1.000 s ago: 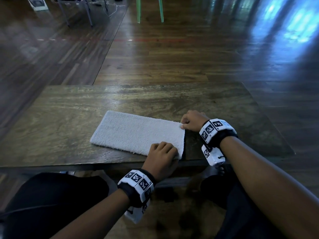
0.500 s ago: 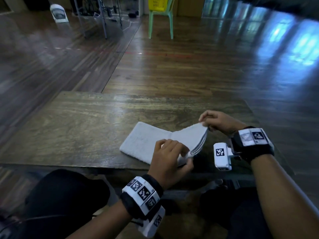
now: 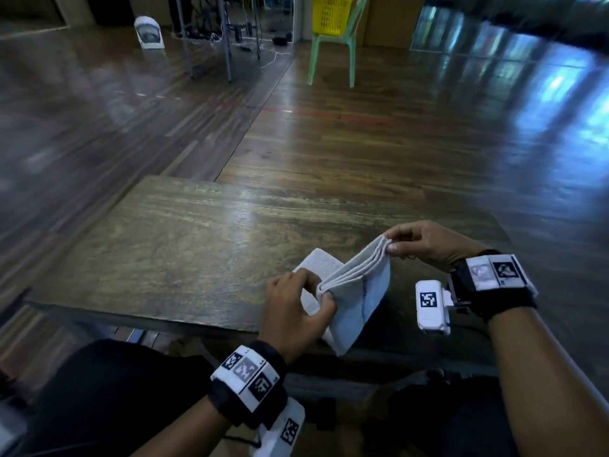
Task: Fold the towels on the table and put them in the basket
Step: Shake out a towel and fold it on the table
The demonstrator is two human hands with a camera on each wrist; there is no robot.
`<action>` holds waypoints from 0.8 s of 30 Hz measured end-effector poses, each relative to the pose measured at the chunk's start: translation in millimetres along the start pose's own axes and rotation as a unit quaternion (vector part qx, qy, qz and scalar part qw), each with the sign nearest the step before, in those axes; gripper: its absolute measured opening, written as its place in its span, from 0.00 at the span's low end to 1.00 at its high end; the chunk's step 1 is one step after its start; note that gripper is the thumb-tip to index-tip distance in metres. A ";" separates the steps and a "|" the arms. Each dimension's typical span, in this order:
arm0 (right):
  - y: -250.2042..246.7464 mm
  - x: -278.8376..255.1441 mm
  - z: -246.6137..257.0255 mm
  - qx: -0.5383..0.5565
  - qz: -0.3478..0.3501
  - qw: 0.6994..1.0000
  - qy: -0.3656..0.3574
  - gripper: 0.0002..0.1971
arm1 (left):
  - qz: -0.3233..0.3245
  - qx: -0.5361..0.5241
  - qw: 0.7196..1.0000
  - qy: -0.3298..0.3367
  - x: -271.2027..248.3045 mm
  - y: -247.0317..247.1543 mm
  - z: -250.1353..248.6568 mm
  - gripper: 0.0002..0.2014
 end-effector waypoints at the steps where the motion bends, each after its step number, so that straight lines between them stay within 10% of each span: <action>1: 3.1 10.4 1.6 -0.010 -0.011 1.000 0.008 0.17 | -0.002 0.000 1.000 -0.013 0.6 -3.6 8.4 0.06; 11: 64.9 102.5 -5.4 -0.212 -0.019 0.973 0.090 0.07 | 0.163 0.168 0.955 -0.180 -7.8 -4.7 95.1 0.09; 24: 83.4 122.1 -1.2 -0.301 -0.056 0.946 0.102 0.14 | 0.142 0.191 0.948 -0.211 -10.7 -4.0 111.9 0.08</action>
Point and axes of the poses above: each hand's wrist, its own x-axis towards the middle knuckle, its own y-axis out of the palm, z = x × y, the point moved 5 cm from there along x, towards the middle knuckle, and after that the axes turned 10 degrees about y, right-handed, at the moved point
